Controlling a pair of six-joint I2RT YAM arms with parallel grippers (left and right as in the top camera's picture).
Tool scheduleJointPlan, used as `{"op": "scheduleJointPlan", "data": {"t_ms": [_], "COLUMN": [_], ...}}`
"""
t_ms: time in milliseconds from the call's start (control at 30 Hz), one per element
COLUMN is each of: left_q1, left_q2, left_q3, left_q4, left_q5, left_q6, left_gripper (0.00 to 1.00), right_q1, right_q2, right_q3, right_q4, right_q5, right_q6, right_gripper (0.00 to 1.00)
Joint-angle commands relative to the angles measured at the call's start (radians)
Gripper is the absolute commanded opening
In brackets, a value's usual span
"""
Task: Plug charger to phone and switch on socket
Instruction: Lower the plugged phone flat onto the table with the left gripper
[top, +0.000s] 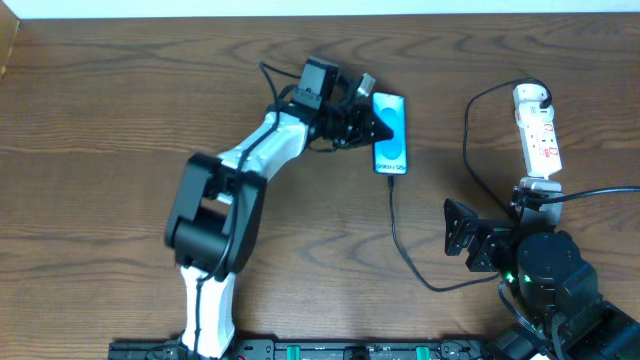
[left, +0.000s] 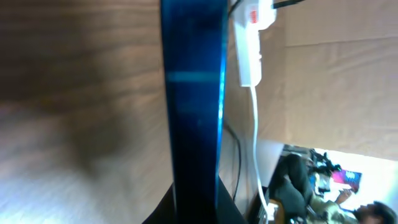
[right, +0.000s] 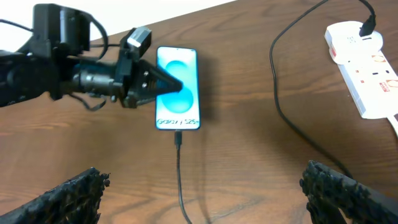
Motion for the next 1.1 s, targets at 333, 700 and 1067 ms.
{"op": "scheduleJointPlan", "data": {"t_ms": [333,700,1067], "left_q1": [-0.005,-0.008,-0.011], "left_q2": [0.126,0.126,0.126], "left_q3": [0.071,0.065,0.058], "left_q4": [-0.017,-0.123,-0.156], "left_q5": [0.150,-0.027,-0.089], "left_q6": [0.010,0.010,0.010], "left_gripper": [0.07,0.08,0.17], "right_q1": [-0.012,-0.012,-0.012], "right_q2": [0.002,0.010,0.087], "right_q3": [0.013,0.013,0.013], "right_q4": [-0.008,0.000,0.000], "right_q5": [0.020,0.012,0.012], "right_q6": [0.013,0.013,0.013], "right_gripper": [0.99,0.99,0.99]}}
